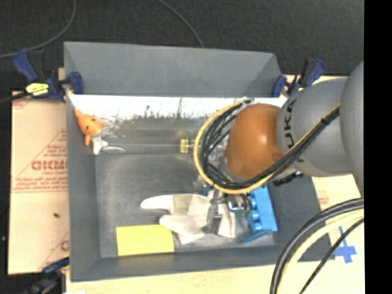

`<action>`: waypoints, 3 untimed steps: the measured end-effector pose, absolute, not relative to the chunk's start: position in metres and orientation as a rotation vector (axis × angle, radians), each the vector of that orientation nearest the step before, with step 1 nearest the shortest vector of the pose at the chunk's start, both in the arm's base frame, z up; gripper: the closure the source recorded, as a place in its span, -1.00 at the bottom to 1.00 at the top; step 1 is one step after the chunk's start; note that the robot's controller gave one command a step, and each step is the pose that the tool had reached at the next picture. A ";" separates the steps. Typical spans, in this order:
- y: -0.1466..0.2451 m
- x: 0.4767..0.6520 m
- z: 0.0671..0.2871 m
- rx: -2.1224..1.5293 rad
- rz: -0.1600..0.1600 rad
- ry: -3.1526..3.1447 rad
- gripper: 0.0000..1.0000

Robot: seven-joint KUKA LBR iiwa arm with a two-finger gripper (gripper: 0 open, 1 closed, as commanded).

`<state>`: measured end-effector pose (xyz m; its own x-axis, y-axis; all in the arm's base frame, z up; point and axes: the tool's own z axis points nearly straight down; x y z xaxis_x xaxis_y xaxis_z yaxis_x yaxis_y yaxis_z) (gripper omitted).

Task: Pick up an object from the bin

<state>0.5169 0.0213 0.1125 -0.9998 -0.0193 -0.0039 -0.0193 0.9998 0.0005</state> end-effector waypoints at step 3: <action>0.029 0.479 0.071 0.227 -0.003 3.123 -1.00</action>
Offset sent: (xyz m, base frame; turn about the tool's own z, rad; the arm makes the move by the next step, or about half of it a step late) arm -0.0450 0.0277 0.0109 0.1647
